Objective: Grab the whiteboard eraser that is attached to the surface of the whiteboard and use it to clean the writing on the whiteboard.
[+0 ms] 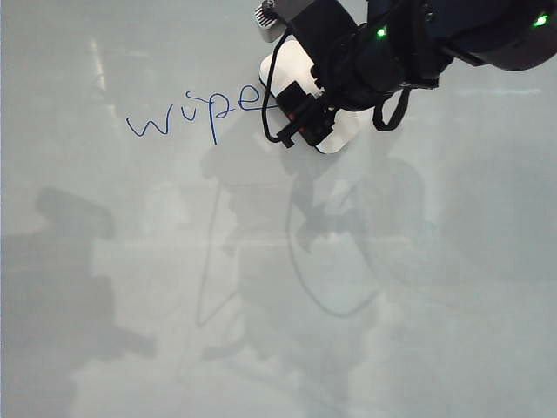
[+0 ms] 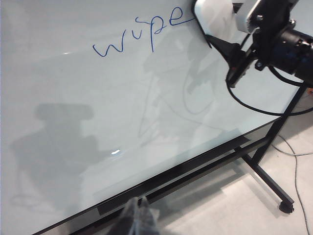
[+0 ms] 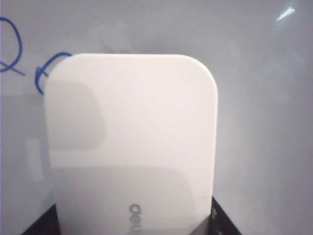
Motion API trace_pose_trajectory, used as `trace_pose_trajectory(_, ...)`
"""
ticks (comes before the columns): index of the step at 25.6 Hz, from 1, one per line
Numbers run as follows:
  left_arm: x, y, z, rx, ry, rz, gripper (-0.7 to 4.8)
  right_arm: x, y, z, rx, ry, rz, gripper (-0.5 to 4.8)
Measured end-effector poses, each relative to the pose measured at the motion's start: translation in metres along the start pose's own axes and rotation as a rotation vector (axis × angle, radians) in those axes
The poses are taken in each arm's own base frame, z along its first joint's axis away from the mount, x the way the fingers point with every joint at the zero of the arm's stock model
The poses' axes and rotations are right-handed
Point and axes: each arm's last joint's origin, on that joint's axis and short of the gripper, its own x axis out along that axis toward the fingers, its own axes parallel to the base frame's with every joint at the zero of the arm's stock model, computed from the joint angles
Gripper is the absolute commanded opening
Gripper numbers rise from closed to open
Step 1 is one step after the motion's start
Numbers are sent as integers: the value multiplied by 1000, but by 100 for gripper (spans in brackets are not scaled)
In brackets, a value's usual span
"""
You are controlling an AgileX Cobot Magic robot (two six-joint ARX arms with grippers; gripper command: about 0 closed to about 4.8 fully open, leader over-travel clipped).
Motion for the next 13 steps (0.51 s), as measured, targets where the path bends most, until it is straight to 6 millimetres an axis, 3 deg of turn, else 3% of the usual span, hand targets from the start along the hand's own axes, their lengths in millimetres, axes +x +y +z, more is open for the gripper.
trace_pose_trajectory(7, 0, 0, 0, 0, 0, 0, -2, 11, 4, 13, 32, 49, 7, 149)
trace_pose_trajectory(13, 0, 0, 0, 0, 0, 0, -2, 17, 21, 32, 48, 4, 44, 149)
